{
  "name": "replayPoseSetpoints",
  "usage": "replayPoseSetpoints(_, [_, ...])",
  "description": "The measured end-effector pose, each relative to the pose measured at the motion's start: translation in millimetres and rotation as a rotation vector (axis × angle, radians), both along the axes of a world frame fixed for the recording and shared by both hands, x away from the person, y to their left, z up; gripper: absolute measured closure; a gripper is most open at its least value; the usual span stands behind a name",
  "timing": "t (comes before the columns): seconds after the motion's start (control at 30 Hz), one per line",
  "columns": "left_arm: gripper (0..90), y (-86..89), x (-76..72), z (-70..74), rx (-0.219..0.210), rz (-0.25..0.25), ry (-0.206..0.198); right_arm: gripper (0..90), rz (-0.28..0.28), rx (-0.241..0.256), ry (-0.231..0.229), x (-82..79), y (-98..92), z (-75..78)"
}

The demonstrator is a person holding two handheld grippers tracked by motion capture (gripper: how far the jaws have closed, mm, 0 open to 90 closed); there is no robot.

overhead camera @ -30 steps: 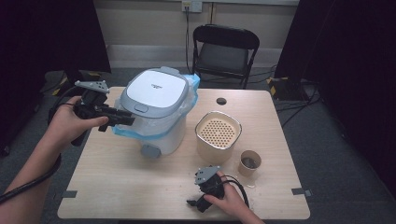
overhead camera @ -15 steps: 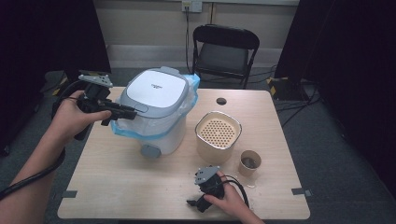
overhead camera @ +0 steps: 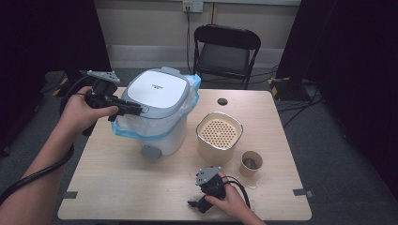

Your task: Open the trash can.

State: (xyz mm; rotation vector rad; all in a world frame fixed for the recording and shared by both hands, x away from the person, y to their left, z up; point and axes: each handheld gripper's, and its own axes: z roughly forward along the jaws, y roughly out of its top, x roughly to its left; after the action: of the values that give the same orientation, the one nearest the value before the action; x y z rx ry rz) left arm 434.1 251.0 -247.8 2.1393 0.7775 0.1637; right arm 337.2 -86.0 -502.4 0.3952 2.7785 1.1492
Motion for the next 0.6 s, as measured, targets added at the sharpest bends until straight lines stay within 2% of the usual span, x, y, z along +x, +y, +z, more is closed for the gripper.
replayPoseSetpoints(0.3, [80.8, -1.2, 5.0, -1.4, -0.005, 0.016, 0.005, 0.0, -0.002, -0.001, 0.002, -0.2, 0.0, 0.1])
replayPoseSetpoints(0.6, [82.0, -3.5, 6.4, 0.2, 0.007, 0.027, -0.001, 0.0, -0.002, -0.002, 0.002, -0.2, 0.0, 0.1])
